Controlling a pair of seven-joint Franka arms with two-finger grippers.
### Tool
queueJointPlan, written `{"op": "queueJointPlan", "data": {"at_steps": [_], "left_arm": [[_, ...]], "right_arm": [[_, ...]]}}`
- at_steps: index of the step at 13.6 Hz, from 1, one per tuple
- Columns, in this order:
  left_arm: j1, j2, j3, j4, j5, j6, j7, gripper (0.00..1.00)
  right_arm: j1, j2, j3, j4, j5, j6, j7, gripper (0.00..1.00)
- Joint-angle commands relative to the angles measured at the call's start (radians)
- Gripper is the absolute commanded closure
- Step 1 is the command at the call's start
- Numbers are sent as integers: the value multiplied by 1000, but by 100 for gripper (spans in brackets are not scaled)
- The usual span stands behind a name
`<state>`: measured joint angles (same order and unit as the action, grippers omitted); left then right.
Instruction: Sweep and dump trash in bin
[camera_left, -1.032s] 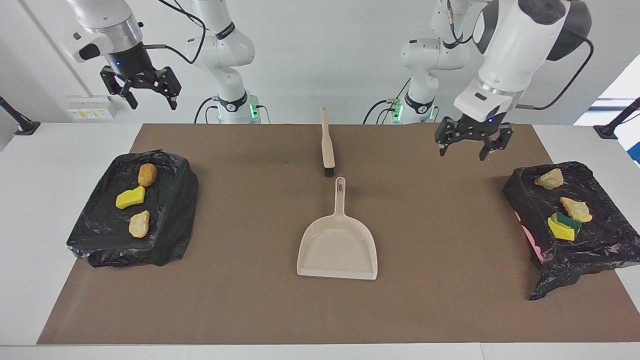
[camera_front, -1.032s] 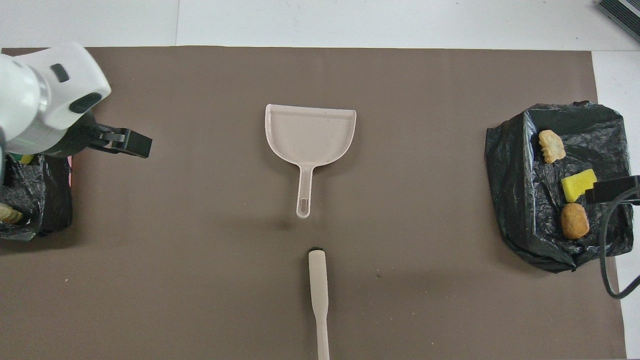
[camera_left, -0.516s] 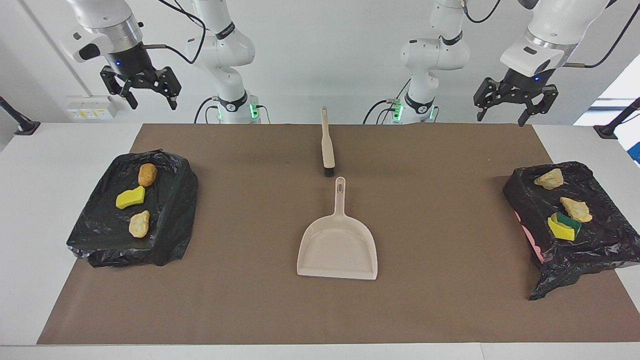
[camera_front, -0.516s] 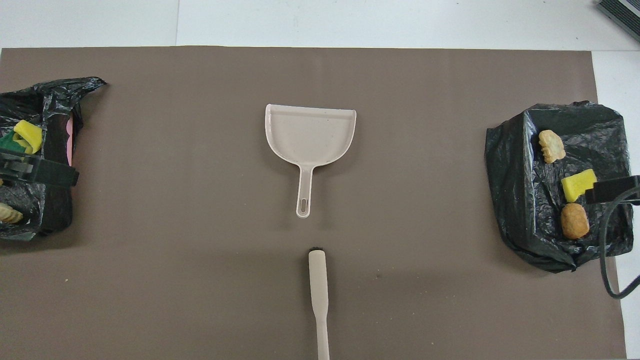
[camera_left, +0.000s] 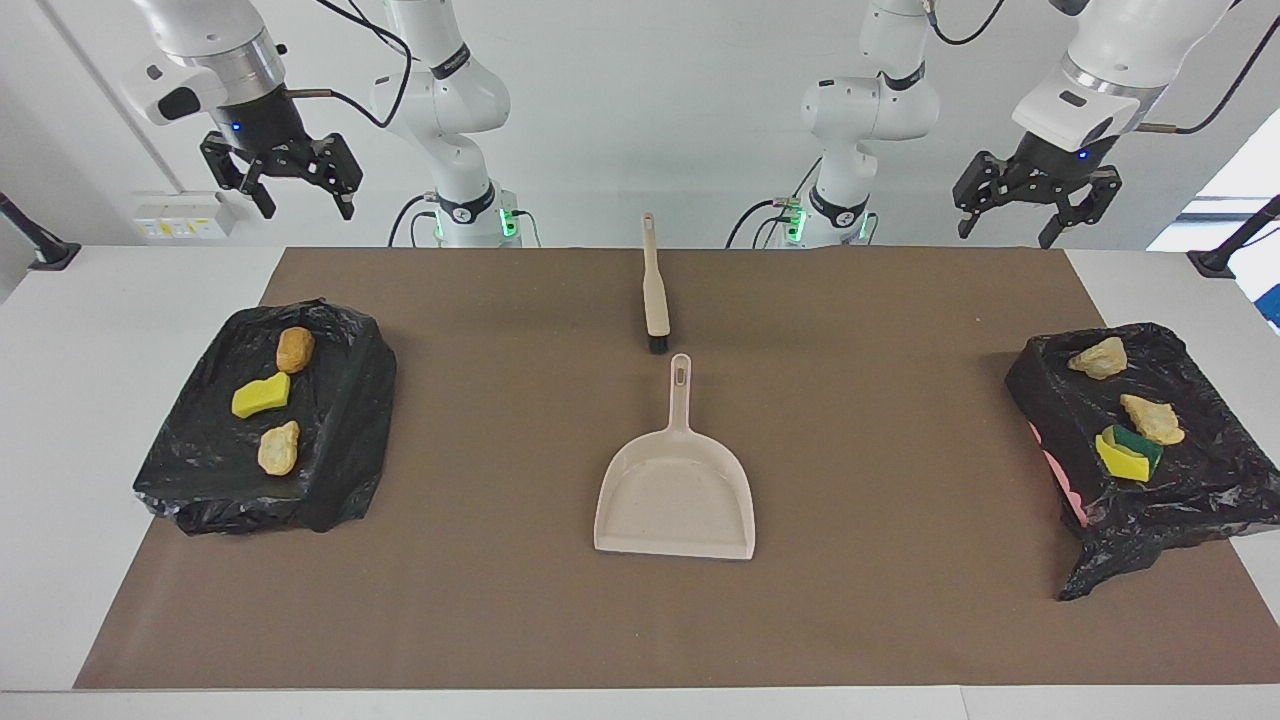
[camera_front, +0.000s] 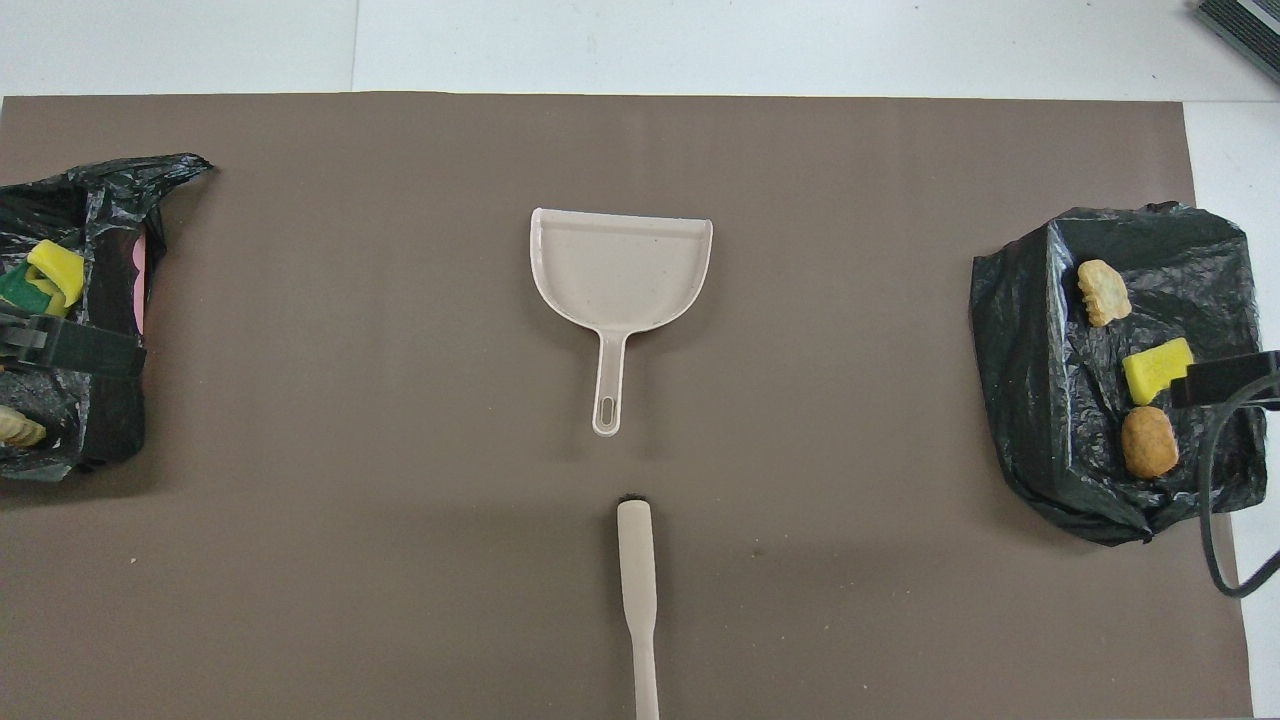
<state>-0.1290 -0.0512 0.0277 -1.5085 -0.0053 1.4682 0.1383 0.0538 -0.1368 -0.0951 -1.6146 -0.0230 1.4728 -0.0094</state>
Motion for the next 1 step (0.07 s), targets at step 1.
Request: {"op": "queueJointPlan", "data": {"at_steps": [1], "left_arm": [[14,-18,-2,-19,-19,-8,4,0]], "right_arm": [[-5,-18,2,-16,5,4,-23,0]]}}
